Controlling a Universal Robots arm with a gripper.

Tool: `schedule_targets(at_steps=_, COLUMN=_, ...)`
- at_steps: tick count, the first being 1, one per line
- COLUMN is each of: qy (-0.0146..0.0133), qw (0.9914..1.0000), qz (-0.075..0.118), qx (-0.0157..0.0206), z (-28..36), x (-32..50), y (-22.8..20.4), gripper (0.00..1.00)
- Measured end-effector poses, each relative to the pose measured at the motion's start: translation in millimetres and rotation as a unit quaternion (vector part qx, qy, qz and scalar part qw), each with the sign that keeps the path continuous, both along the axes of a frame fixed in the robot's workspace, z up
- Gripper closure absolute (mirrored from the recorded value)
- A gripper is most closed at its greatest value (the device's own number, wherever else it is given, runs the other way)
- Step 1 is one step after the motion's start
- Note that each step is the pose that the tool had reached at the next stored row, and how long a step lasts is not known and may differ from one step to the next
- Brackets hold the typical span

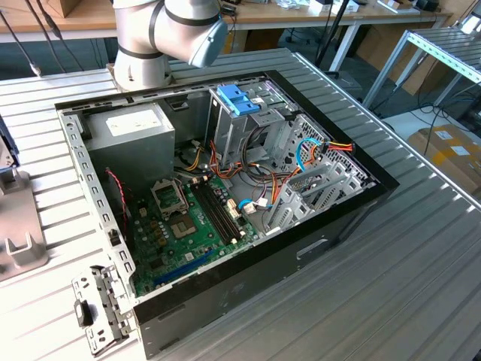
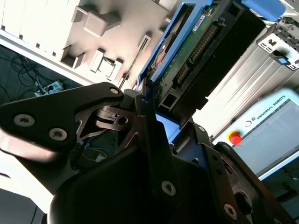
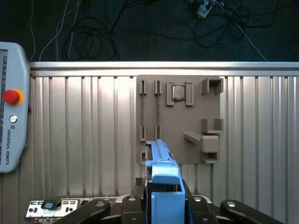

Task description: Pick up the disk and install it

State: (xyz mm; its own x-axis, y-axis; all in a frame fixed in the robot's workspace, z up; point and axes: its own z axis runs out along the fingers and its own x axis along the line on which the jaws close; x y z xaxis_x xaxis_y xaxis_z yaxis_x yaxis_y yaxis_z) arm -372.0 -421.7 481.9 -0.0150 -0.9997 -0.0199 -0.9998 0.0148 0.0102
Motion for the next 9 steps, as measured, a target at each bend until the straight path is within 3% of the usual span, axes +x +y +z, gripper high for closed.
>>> schedule_targets(at_steps=9, qy=0.0, qw=1.0, qz=0.0, qx=0.0005, z=0.1, x=2.6, y=-4.1, gripper=0.63)
